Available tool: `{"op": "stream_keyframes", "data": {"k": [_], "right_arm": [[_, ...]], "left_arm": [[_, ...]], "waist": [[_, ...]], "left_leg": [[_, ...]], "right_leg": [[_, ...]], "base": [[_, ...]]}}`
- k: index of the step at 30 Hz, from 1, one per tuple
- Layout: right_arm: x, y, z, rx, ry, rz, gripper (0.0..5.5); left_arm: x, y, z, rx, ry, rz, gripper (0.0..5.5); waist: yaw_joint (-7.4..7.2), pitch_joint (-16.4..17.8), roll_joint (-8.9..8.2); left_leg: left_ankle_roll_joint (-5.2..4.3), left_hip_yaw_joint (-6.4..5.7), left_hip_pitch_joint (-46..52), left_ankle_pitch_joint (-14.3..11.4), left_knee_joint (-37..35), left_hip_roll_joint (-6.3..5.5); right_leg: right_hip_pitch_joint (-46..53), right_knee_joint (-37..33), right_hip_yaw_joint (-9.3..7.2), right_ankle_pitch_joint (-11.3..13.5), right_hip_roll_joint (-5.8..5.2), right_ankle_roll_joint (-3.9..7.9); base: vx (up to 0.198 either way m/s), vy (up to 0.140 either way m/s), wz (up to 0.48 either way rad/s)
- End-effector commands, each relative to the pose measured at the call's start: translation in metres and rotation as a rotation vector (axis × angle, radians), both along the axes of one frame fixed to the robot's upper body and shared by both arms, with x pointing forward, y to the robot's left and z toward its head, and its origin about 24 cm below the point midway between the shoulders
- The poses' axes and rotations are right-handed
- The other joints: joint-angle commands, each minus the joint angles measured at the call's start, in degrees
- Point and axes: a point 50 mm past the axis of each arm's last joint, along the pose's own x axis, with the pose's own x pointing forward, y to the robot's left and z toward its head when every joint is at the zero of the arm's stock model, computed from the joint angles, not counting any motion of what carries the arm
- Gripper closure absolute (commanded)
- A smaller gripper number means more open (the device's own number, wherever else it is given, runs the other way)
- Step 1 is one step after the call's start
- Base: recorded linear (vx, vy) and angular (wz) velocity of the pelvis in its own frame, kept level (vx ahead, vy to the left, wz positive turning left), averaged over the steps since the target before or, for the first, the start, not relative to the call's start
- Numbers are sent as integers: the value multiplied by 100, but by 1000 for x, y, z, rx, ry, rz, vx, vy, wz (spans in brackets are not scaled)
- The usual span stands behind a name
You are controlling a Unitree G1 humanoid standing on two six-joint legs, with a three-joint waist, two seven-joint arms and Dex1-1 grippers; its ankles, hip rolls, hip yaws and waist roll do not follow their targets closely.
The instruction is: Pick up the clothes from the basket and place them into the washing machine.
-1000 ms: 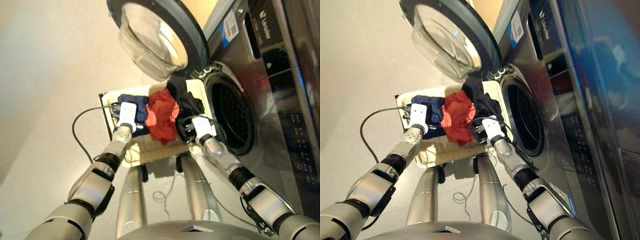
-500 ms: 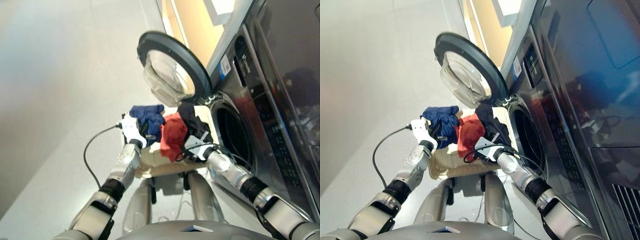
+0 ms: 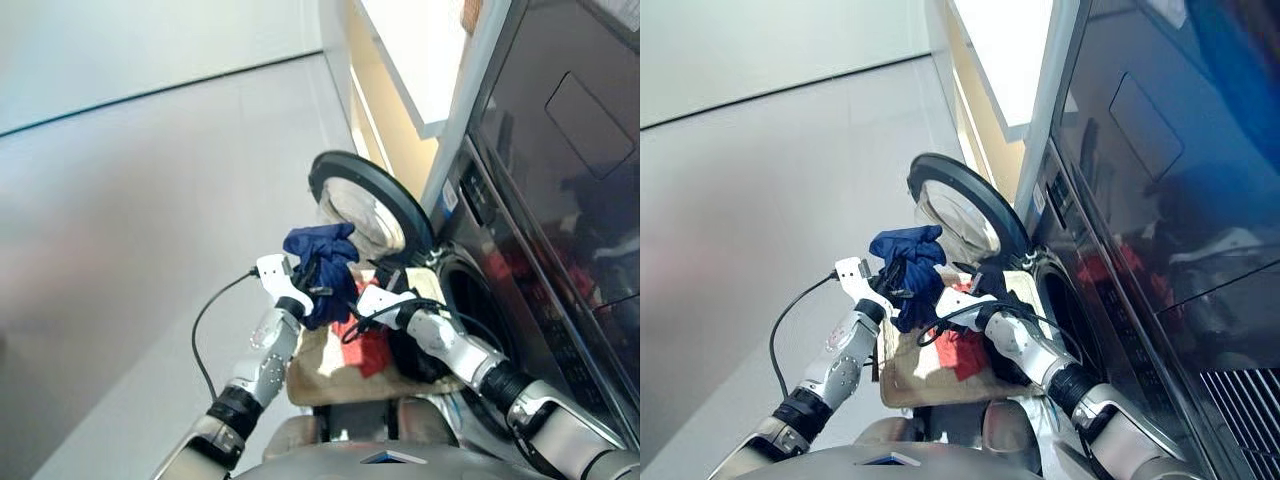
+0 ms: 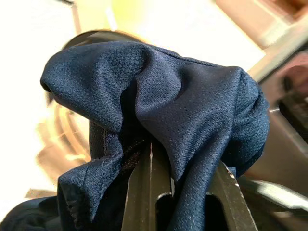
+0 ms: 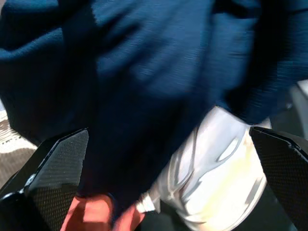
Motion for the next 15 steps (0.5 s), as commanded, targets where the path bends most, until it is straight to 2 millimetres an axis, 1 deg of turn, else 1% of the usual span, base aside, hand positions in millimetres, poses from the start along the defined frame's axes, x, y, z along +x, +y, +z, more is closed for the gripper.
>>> {"op": "stream_keyframes", "data": {"k": [1, 5, 6, 7, 8, 15], "right_arm": [[-7, 38, 15, 144, -50, 92, 0], [-4, 37, 10, 151, -23, 53, 0], [-3, 36, 10, 155, -22, 36, 293], [-2, 34, 9, 157, -21, 19, 544], [-1, 34, 9, 165, -23, 4, 550], [0, 24, 7, 192, -10, -75, 550]], "left_arm": [[2, -8, 20, -79, -91, -62, 550], [-6, -20, 25, -110, -99, -151, 550], [-7, -22, 25, -116, -100, -167, 550], [-8, -23, 25, -119, -98, -172, 550], [-8, -23, 27, -120, -101, -173, 550], [-10, -17, 23, -108, -87, -160, 550]], "waist": [[36, -369, -572], [67, -460, -563], [68, -471, -561], [66, -482, -561], [64, -497, -560], [51, -537, -557]], "left_leg": [[-70, 195, 414, -273, -6, -341], [-71, 197, 522, -270, -61, -315], [-70, 192, 542, -269, -72, -313], [-70, 192, 558, -272, -72, -310], [-71, 192, 571, -272, -76, -305], [-72, 183, 649, -294, -92, -279]], "right_leg": [[847, -1138, 86, 81, -96, 556], [945, -1138, 73, 51, -78, 566], [959, -1138, 76, 50, -75, 567], [976, -1138, 73, 46, -74, 566], [989, -1138, 67, 41, -77, 567], [1053, -1138, 59, 15, -69, 566]], "base": [[0, 0, 0], [0, 0, 0], [0, 0, 0], [0, 0, 0], [0, 0, 0], [0, 0, 0]]}}
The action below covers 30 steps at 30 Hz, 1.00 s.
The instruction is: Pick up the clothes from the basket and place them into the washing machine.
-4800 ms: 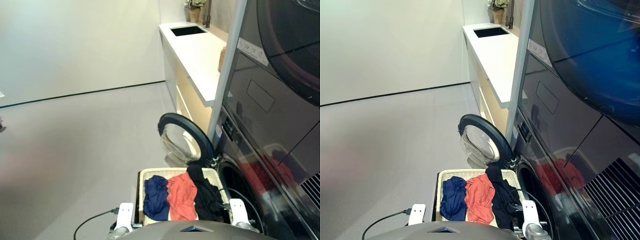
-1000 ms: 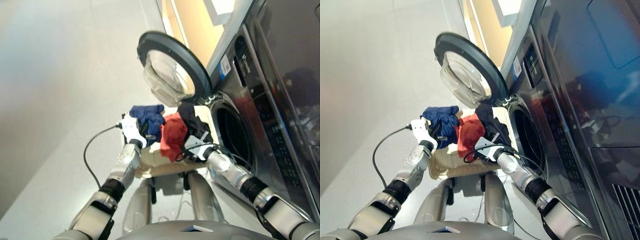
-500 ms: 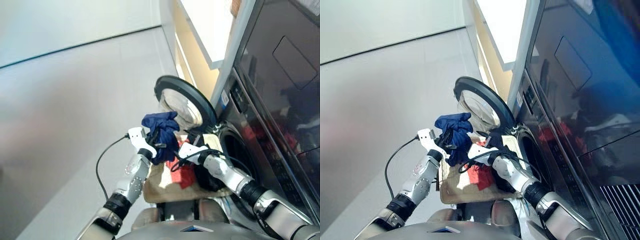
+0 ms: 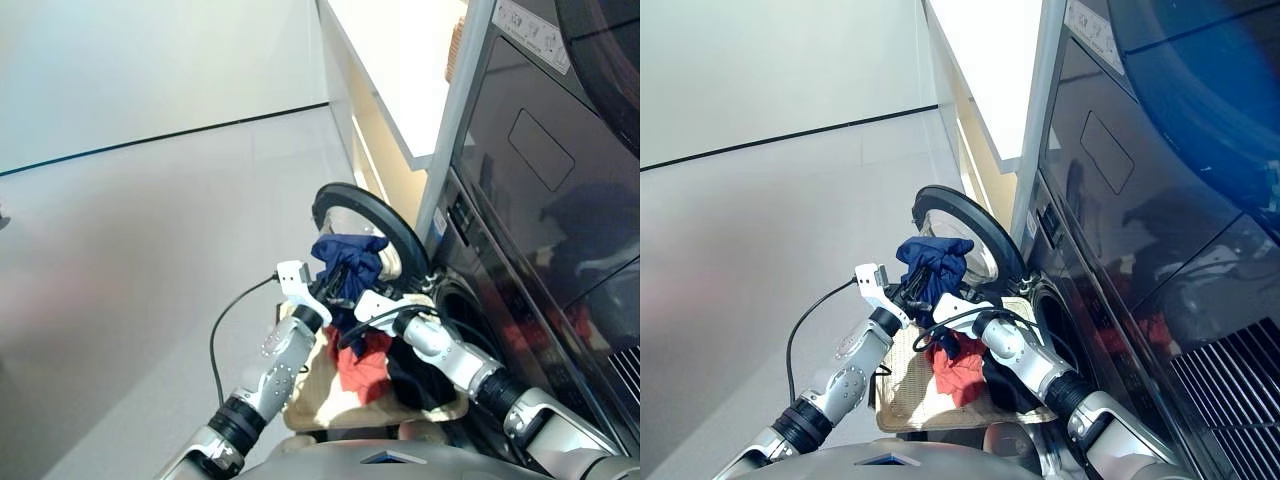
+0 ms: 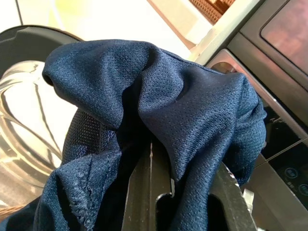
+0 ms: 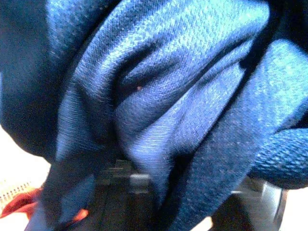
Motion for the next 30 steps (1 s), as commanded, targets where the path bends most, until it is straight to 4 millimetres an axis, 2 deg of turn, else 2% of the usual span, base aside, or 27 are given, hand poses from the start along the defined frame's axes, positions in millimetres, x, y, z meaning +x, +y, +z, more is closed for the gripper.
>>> {"op": "stream_keyframes", "data": {"k": [1, 4, 5, 6, 10, 11, 12, 13, 16, 18, 19, 20, 21, 24, 30], "right_arm": [[8, 21, 15, 165, -38, -47, 550], [8, 12, 12, 188, -22, -108, 550], [8, 8, 11, 193, -22, -136, 550], [7, 6, 11, 200, -22, -154, 550], [6, 0, 9, 207, -20, -193, 550], [8, -2, 20, 252, -64, -221, 550], [-6, 1, -1, 251, 40, -240, 550], [-10, -7, -22, 194, 105, -305, 550], [-8, -18, -17, 245, 107, -375, 550], [-7, -26, -17, 277, 111, -430, 550], [-7, -28, -15, 289, 102, -441, 550], [-7, -28, -15, 289, 102, -441, 550], [-7, -34, -17, 310, 111, -488, 550], [-10, -45, -23, 350, 131, -588, 550], [6, -61, -19, 379, 75, -768, 550]], "left_arm": [[5, 0, 25, -60, -126, -16, 550], [6, 7, 24, -60, -121, 17, 550], [6, 12, 22, -64, -111, 48, 475], [7, 17, 22, -61, -107, 78, 0], [8, 30, 17, -75, -82, 159, 0], [9, 42, 12, -83, -53, 240, 0], [10, 47, 9, -90, -29, 296, 0], [10, 51, 3, -64, -10, 325, 0], [9, 79, -9, 108, 7, 466, 0], [6, 96, -29, 254, 71, 534, 0], [4, 102, -34, 273, 99, 558, 0], [4, 102, -34, 272, 99, 558, 0], [-1, 110, -49, 362, 151, 577, 0], [-14, 118, -71, 478, 247, 585, 0], [-20, 119, -95, 526, 394, 621, 0]], "waist": [[44, -217, -497], [35, -221, -503], [25, -220, -510], [20, -215, -515], [16, -211, -532], [9, -191, -542], [1, -165, -541], [4, -146, -543], [16, -98, -566], [9, -71, -577], [4, -42, -577], [5, -43, -577], [-9, 25, -581], [-36, 151, -579], [-76, 529, -564]], "left_leg": [[-71, 189, 326, -291, 26, -360], [-69, 184, 344, -308, 38, -368], [-69, 188, 354, -319, 56, -360], [-70, 185, 354, -329, 73, -360], [-67, 177, 355, -358, 102, -356], [-63, 181, 341, -371, 116, -362], [-61, 185, 324, -377, 134, -368], [-59, 178, 300, -385, 153, -375], [-63, 178, 250, -389, 186, -376], [-61, 198, 222, -407, 219, -384], [-56, 204, 197, -416, 243, -388], [-55, 205, 195, -418, 245, -387], [-50, 226, 103, -427, 296, -396], [-30, 260, -77, -440, 382, -419], [-9, 230, -702, -396, 567, -467]], "right_leg": [[708, -979, 74, -26, -163, 598], [728, -979, 69, -35, -158, 599], [752, -979, 62, -44, -159, 596], [765, -979, 57, -55, -158, 594], [783, -979, 46, -69, -165, 597], [764, -979, 57, -64, -169, 602], [750, -979, 58, -58, -172, 605], [736, -979, 55, -53, -176, 601], [707, -979, 55, -47, -182, 593], [689, -979, 58, -33, -195, 598], [670, -979, 73, -19, -200, 599], [669, -979, 74, -19, -200, 599], [588, -979, 96, 13, -211, 601], [406, -937, 127, 68, -225, 607], [-225, -731, 144, 149, -275, 604]], "base": [[0, 0, 0], [0, 0, 0], [0, 0, 0], [0, 0, 0], [0, 0, 0], [0, 0, 0], [0, 0, 0], [0, 0, 0], [0, 0, 0], [0, 0, 0], [0, 0, 0], [0, 0, 0], [0, 0, 0], [-57, 55, -83], [-111, 51, -22]]}}
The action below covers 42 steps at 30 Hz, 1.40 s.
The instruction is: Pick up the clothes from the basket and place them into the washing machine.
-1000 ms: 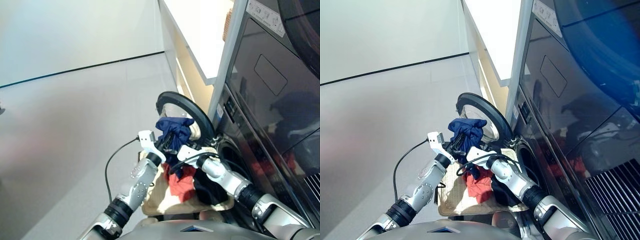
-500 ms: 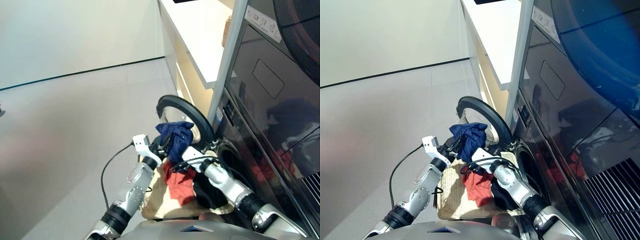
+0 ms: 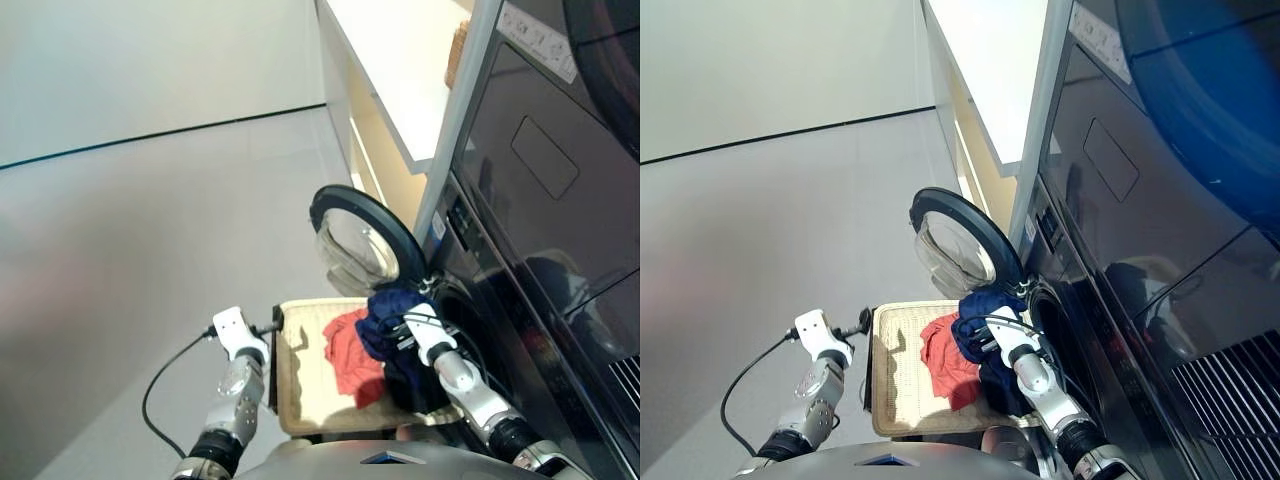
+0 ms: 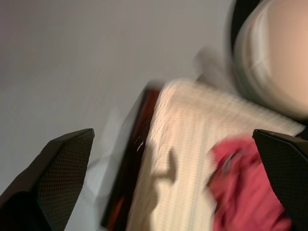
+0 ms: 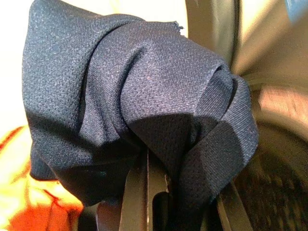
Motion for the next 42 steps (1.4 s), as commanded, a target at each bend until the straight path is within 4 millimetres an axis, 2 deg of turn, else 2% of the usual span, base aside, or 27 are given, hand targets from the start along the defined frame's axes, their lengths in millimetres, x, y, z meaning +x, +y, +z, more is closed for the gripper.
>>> {"op": "stream_keyframes", "data": {"k": [1, 6, 10, 12, 14, 20, 25, 26, 29, 30, 31, 34, 38, 40, 42], "right_arm": [[42, 21, 34, 119, -199, -92, 550], [68, 11, 56, 181, -312, -255, 550], [85, 4, 73, 260, -393, -414, 550], [91, 2, 79, 289, -419, -472, 550], [101, 0, 90, 344, -463, -569, 550], [127, -14, 125, 473, -565, -739, 550], [147, -41, 157, 563, -633, -871, 550], [148, -48, 160, 582, -641, -921, 550], [153, -66, 183, 680, -715, -1040, 550], [153, -66, 183, 680, -715, -1040, 550], [154, -80, 192, 724, -732, -1134, 550], [151, -102, 203, 720, -768, -1220, 550], [139, -145, 242, 638, -938, -1309, 550], [132, -159, 263, 566, -1026, -1339, 550], [117, -182, 288, 465, -1128, -1392, 550]], "left_arm": [[33, 11, 17, 78, -95, 26, 0], [52, 5, 32, 162, -169, -43, 0], [63, 0, 39, 204, -196, -64, 0], [67, -3, 42, 210, -214, -68, 0], [76, -7, 55, 278, -278, -84, 0], [88, -7, 71, 265, -350, -29, 0], [100, -7, 88, 260, -428, -18, 0], [100, -6, 91, 263, -442, -13, 0], [103, -7, 98, 261, -479, -12, 0], [103, -7, 99, 261, -479, -12, 0], [104, -7, 98, 267, -474, -20, 0], [105, -7, 99, 264, -473, -22, 0], [105, -5, 101, 259, -485, -29, 0], [103, -5, 98, 263, -476, -35, 0], [103, -4, 97, 264, -473, -34, 0]], "waist": [[-75, 533, -472], [-101, 955, -431], [-134, 1085, -392], [-133, 1123, -368], [-129, 1160, -305], [-51, 1235, -111], [69, 1255, 61], [102, 1226, 110], [170, 1233, 200], [177, 1224, 199], [201, 1221, 243], [238, 1172, 293], [271, 1158, 380], [285, 1131, 400], [257, 1117, 409]], "left_leg": [[82, 191, -187, -417, 456, -459], [128, 175, -1039, -431, 865, -444], [127, 135, -1675, -480, 1212, -510], [131, 137, -1845, -498, 1283, -523], [131, 149, -2254, -510, 1404, -534], [166, 176, -3221, -578, 1774, -577], [231, 135, -3933, -709, 2160, -581], [224, 87, -3960, -923, 2248, -577], [280, 90, -4376, -1127, 2724, -604], [280, 94, -4394, -1134, 2737, -603], [314, 95, -4563, -1198, 2882, -611], [339, 116, -4791, -1254, 2985, -612], [376, 174, -5032, -1308, 3122, -579], [382, 205, -5092, -1337, 3188, -564], [385, 225, -5141, -1351, 3212, -550]], "right_leg": [[297, -724, 108, 116, -274, 637], [-782, 90, 133, 9, -341, 586], [-1378, 362, 99, 3, -422, 588], [-1545, 436, 108, -3, -420, 585], [-1976, 571, 142, 1, -455, 583], [-2977, 921, 231, 7, -512, 560], [-3690, 1314, 301, -117, -531, 527], [-3767, 1464, 357, -320, -497, 557], [-4185, 1954, 454, -511, -491, 498], [-4203, 1964, 458, -515, -490, 498], [-4385, 2125, 499, -560, -488, 479], [-4660, 2212, 598, -590, -469, 466], [-4994, 2368, 724, -609, -443, 463], [-5075, 2417, 776, -624, -410, 462], [-5172, 2477, 817, -630, -397, 465]], "base": [[-112, 43, -21], [-136, 55, -47], [-80, 30, 47], [-55, 16, 48], [-65, 24, 26], [-44, 15, 51], [21, -2, 19], [108, -14, 85], [39, -5, 29], [0, 0, 0], [0, 0, 0], [0, 0, 0], [0, 0, 0], [0, 0, 0], [0, 4, -96]]}}
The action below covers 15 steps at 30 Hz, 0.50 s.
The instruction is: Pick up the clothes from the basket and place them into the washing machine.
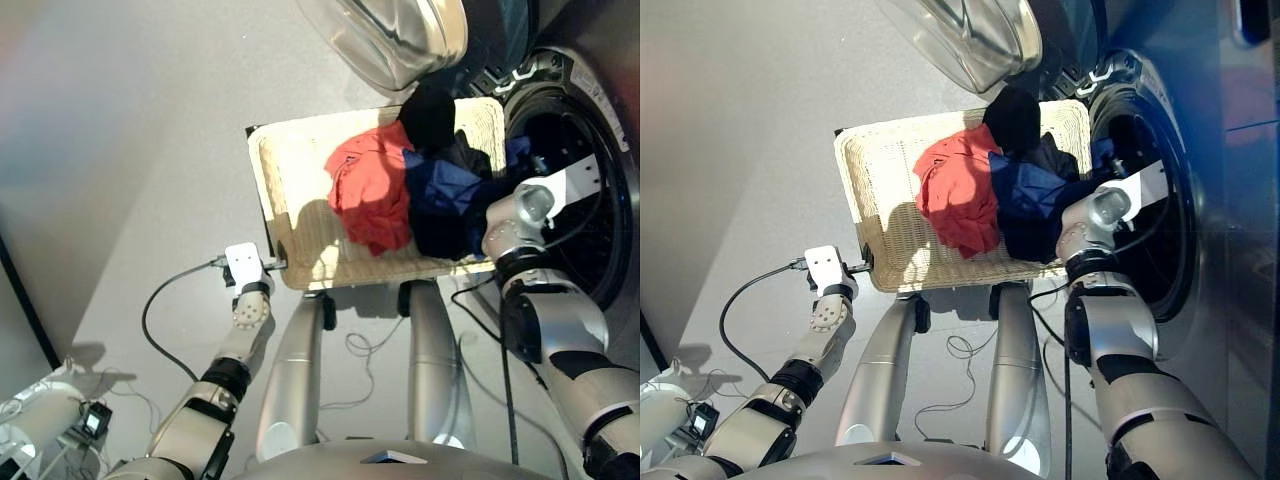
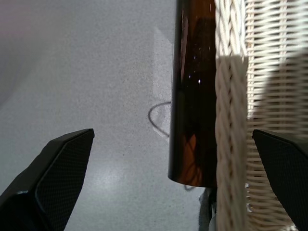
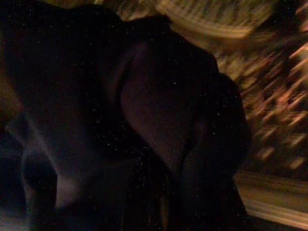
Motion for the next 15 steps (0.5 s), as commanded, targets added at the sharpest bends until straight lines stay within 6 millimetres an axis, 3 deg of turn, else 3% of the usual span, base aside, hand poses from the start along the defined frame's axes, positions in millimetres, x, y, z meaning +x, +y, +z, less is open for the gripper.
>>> {"op": "stream_keyframes", "data": {"k": [1, 3, 7, 10, 11, 12, 13, 14, 15], "right_arm": [[-34, -55, 65, -203, -110, -271, 550], [-49, -71, 94, -301, -153, -345, 550], [-60, -82, 108, -453, -64, -416, 550], [-48, -69, 96, -584, 63, -362, 550], [-35, -56, 80, -566, 102, -281, 550], [-26, -47, 68, -541, 118, -210, 431], [-26, -47, 68, -540, 118, -206, 0], [-9, -26, 44, -483, 131, -35, 0], [-9, -26, 44, -481, 129, -30, 0]], "left_arm": [[-6, 12, -1, 3, -28, 26, 0], [-6, 12, 0, -5, -37, 26, 0], [-5, 10, 1, 1, -46, 22, 0], [-2, 10, 3, 7, -55, 26, 0], [0, 8, 3, -4, -57, 33, 0], [1, 5, 3, -12, -53, 33, 0], [1, 6, 3, -12, -53, 34, 0], [3, 4, 2, -28, -44, 35, 0], [3, 5, 2, -28, -44, 36, 0]], "waist": [[-81, -251, 266], [-82, -286, 261], [-49, -334, 255], [-75, -349, 208], [-72, -369, 171], [-77, -374, 152], [-85, -376, 149], [-97, -398, 113], [-109, -400, 111]], "left_leg": [[170, -172, -6, -987, 726, -60], [159, -177, -59, -985, 724, -46], [134, -190, -81, -955, 692, -48], [115, -212, -78, -921, 664, -50], [103, -216, -84, -921, 658, -36], [100, -231, -96, -914, 664, -34], [98, -234, -99, -912, 664, -34], [75, -266, -115, -893, 673, -28], [73, -270, -116, -891, 672, -30]], "right_leg": [[150, 119, 4, -578, 59, 363], [83, 135, 25, -580, 65, 369], [38, 163, 24, -574, 47, 375], [55, 148, -11, -542, 49, 363], [79, 104, -24, -521, 67, 356], [88, 83, -38, -505, 73, 348], [88, 81, -41, -504, 73, 347], [106, 65, -63, -485, 88, 338], [107, 64, -67, -486, 85, 337]], "base": [[0, 0, 0], [0, 0, 0], [0, 0, 0], [-11, -20, 5], [-28, -53, 0], [-28, -53, -11], [-22, -62, -1], [0, 0, 0], [-16, -67, 13]]}}
